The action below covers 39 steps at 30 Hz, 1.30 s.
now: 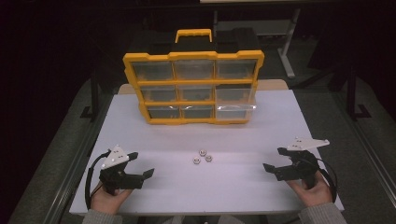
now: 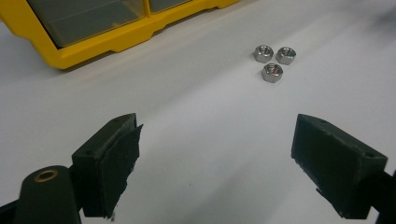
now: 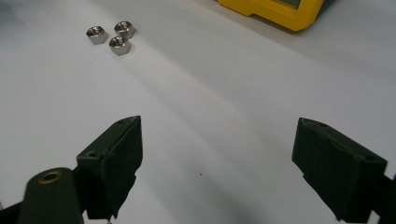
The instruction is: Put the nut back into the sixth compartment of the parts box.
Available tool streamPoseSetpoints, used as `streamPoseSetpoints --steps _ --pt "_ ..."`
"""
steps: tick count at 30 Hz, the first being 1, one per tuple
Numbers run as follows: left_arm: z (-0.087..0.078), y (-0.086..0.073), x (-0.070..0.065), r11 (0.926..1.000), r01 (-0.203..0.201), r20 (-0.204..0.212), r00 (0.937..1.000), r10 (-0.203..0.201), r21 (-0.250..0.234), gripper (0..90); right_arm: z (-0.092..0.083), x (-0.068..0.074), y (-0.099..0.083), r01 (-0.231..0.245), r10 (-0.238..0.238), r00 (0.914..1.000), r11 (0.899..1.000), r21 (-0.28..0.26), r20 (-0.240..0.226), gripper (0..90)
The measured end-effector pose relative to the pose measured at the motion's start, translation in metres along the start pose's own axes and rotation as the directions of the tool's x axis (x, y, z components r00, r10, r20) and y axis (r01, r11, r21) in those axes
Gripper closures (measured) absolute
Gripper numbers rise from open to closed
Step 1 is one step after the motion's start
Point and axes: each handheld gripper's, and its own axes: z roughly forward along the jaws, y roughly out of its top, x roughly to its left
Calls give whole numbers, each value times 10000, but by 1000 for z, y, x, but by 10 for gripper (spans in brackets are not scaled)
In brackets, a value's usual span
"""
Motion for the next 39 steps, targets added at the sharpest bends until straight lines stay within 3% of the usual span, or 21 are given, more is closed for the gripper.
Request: streamPoseSetpoints --steps 26,34,39 --pt "3 -2 1 10000 57 0 10000 -57 0 148 2 2 0 52 -51 9999 10000 71 -126 151" --pt "2 -2 1 9999 11 -25 10000 -11 149 148 12 8 11 54 -30 9987 9988 478 -509 146" --pt "2 -2 2 9999 -61 -28 10000 62 148 148 19 14 22 339 -293 9969 9975 628 -735 156"
